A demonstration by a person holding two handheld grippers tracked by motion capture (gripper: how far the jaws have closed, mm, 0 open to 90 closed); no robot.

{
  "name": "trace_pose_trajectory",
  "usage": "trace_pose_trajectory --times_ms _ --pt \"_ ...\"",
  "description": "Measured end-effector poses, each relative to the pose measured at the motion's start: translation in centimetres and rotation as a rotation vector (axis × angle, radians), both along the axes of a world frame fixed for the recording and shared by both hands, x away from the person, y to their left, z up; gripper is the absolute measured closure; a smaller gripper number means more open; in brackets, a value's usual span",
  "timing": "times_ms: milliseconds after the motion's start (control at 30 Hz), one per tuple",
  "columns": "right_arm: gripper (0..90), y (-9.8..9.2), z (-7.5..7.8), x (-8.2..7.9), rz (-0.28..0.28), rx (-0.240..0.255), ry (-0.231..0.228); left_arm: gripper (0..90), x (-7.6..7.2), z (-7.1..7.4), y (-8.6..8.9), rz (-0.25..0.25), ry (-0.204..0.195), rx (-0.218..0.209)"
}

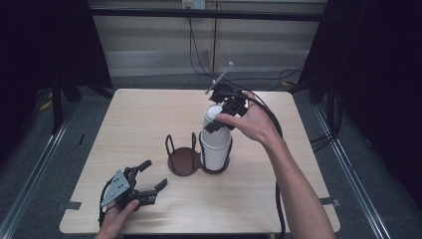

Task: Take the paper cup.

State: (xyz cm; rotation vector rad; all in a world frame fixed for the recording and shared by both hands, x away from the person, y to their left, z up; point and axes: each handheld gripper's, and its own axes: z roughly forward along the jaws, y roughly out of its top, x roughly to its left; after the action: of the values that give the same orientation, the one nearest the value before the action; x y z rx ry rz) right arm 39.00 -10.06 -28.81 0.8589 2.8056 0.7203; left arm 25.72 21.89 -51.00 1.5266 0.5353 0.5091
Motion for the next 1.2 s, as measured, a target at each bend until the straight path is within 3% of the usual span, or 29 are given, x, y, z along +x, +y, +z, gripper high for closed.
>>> trace_pose_trajectory --times_ms 567,1200 --pt "23.0 -0.4 1.4 -0.3 -0.019 0.013 -0.004 15.6 0.0 0.0 0.0 -0.004 0.001 -0.002" --pt "23.6 -1.5 3.5 -1.2 -0.036 0.082 -0.072 15.6 0.0 0.0 0.0 -0.007 -0.002 -0.003"
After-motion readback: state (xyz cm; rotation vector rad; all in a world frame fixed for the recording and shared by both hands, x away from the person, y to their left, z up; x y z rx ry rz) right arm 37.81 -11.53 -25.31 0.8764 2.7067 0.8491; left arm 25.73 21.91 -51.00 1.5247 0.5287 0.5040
